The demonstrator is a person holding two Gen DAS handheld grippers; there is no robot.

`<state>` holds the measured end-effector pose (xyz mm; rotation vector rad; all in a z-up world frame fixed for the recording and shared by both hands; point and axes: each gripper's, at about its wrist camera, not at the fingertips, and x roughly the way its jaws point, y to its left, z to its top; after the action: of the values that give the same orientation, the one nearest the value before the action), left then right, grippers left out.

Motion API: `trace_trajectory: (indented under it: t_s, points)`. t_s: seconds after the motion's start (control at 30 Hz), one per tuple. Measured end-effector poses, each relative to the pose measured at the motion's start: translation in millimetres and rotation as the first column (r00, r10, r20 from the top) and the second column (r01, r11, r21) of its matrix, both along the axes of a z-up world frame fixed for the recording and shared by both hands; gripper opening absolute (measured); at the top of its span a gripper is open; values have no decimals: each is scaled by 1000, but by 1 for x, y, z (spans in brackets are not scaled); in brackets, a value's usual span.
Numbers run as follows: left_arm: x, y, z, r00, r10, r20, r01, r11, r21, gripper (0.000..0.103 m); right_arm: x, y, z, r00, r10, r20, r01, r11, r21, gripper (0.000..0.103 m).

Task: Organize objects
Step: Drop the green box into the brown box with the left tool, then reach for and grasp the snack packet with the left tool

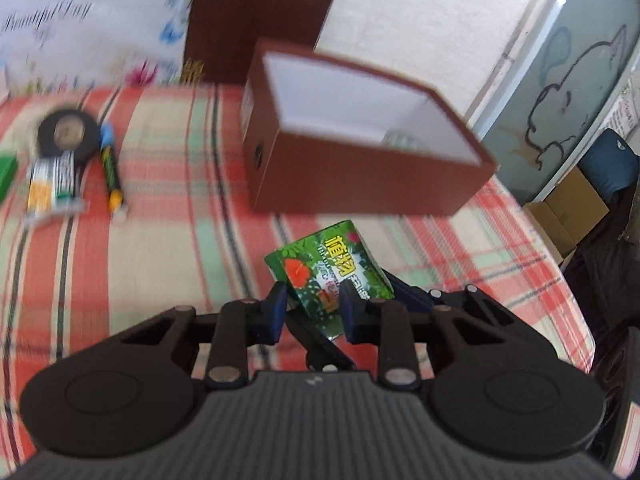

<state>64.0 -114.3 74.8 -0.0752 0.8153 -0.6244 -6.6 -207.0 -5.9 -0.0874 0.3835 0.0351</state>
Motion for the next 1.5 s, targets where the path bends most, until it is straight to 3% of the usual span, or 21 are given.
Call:
trace_trajectory:
  t_s: [0.2,0.27,0.3,0.33,0.37,0.43,0.6,0.73,0.87,1.0,1.17,1.2,1.33,1.43,1.5]
  points:
    - [48,-40,46,991,-23,129,25,999,-20,32,46,-31,36,988,-66,137,68,998,-11,59]
    - [68,-55,51,987,-17,159,21,999,-24,42,68,-39,39,982,-83,167,88,996,-24,63]
    - [78,-62,50,985,-7,170,10,1000,-13,53,81,-41,38,982,-88,167,96,995,-41,64]
    - [86,-69,47,983,12,184,-14,1000,13,56,93,-42,35,982,-106,155,117,991,-63,71]
    - [92,-74,43,981,28,194,-37,998,43,56,101,-43,31,981,-126,144,138,988,-76,70]
    - [97,-72,34,984,40,174,-50,997,56,55,100,-46,26,981,-137,140,146,988,-57,69]
    - [73,-40,24,983,34,183,-31,999,-16,56,55,-42,14,964,-176,199,175,984,19,71]
    - [50,-6,11,984,51,170,-46,998,-34,56,28,-25,-4,985,-125,122,119,991,59,71]
    - [41,38,-23,986,134,98,-137,990,25,56,26,5,-17,1000,-12,-20,13,999,47,70]
    - [40,103,-57,948,314,44,-316,945,81,56,7,40,-24,990,115,-78,-115,993,7,70]
    - [44,182,-76,841,528,121,-541,828,146,56,28,69,-20,970,209,-125,-215,976,-41,66]
    - [44,193,-80,825,548,139,-564,815,135,56,35,71,-19,968,214,-128,-220,975,-30,66]
    - [30,207,-91,808,531,254,-565,822,77,60,77,85,-13,965,221,-140,-224,975,-6,52]
    - [35,197,-91,817,502,282,-549,828,114,66,106,108,-11,954,265,-141,-265,964,18,50]
    - [35,201,-91,822,497,276,-538,838,92,66,127,123,-11,950,280,-138,-280,960,22,50]
